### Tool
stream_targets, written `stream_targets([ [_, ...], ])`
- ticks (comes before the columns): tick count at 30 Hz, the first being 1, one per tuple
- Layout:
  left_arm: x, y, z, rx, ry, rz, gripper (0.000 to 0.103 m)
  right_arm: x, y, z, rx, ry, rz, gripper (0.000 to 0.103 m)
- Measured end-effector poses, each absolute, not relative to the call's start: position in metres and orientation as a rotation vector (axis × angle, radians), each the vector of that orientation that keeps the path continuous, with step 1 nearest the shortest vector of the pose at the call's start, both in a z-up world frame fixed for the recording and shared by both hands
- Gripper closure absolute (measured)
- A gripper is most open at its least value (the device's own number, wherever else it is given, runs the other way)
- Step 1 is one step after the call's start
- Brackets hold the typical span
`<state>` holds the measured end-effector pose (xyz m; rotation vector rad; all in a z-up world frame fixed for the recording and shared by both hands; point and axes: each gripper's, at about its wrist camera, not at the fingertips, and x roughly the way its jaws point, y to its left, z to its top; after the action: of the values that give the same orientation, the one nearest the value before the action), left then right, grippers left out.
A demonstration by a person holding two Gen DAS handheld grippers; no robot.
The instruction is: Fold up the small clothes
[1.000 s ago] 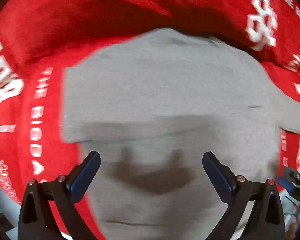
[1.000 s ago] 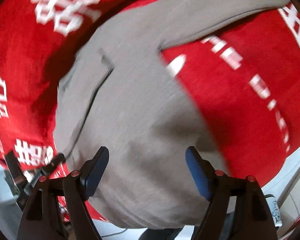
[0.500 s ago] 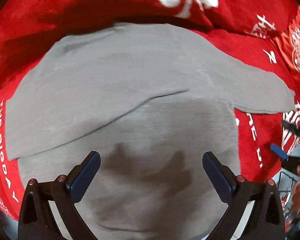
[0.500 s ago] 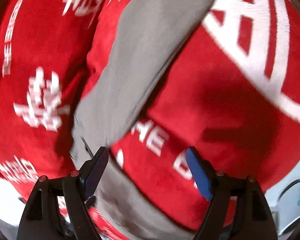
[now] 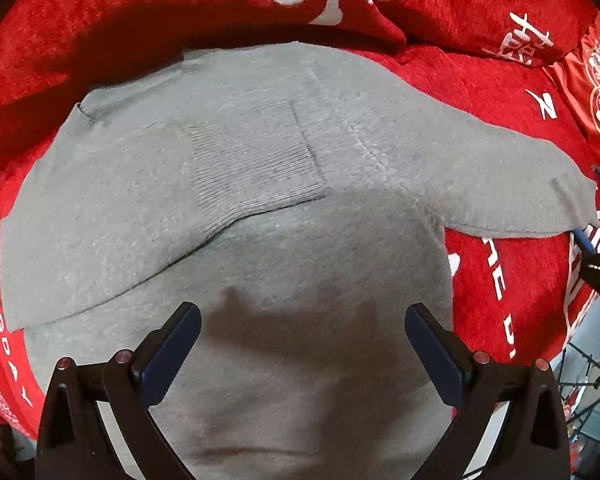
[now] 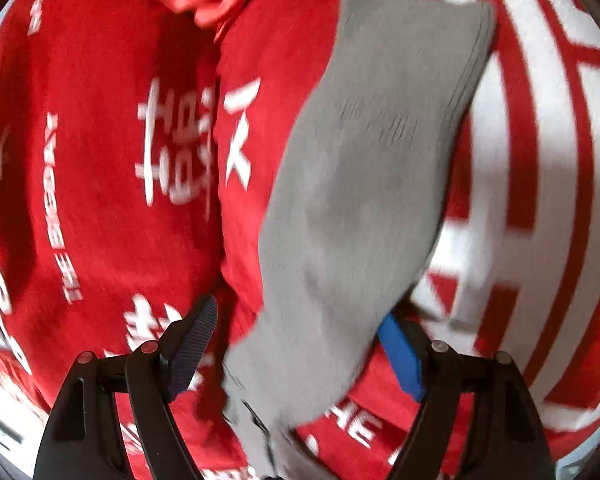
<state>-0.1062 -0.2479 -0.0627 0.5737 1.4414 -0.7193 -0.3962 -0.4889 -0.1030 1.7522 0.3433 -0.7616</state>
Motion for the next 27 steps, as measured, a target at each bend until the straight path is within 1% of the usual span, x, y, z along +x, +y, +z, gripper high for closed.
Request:
stream_targets([
  [5, -0.107, -0.267, -0.067, 0.568, 1.429, -0.724, 0.001, -0.414, -0.503, -0.111, 1.839, 0.223, -0.757, 0.021],
  [6, -0.107, -0.269, -0.067, 0.566, 1.427, -0.725, 0.001, -0.414, -0.504, -0.113, 1.857, 0.216, -0.749, 0.024],
  [8, -0.107, -0.272, -0.067, 0.556, 1.429, -0.723, 0.001, -0.413, -0.503, -0.116, 1.883, 0.216, -0.740, 0.054],
  [9, -0.107, -0.273, -0.067, 0.552, 1.431, -0.722, 0.001, -0.412, -0.504, -0.121, 1.909, 0.221, -0.725, 0.087],
  [10, -0.107, -0.274, -0.067, 0.548, 1.433, -0.720, 0.001, -0.411, -0.503, -0.126, 1.937, 0.219, -0.711, 0.097],
  [15, -0.104, -0.273, -0.064, 0.530, 1.416, -0.701, 0.001, -0.399, -0.498, -0.121, 1.920, 0.168, -0.640, 0.097],
  [19, -0.096, -0.262, -0.064, 0.497, 1.422, -0.682, 0.001, -0.365, -0.504, -0.097, 1.828, 0.167, -0.448, 0.097],
  [22, -0.084, -0.249, -0.063, 0.454, 1.431, -0.663, 0.001, -0.325, -0.503, -0.076, 1.753, 0.222, -0.308, 0.097],
  [27, -0.060, -0.216, -0.056, 0.422, 1.388, -0.596, 0.001, -0.229, -0.477, -0.034, 1.563, 0.380, -0.098, 0.097],
])
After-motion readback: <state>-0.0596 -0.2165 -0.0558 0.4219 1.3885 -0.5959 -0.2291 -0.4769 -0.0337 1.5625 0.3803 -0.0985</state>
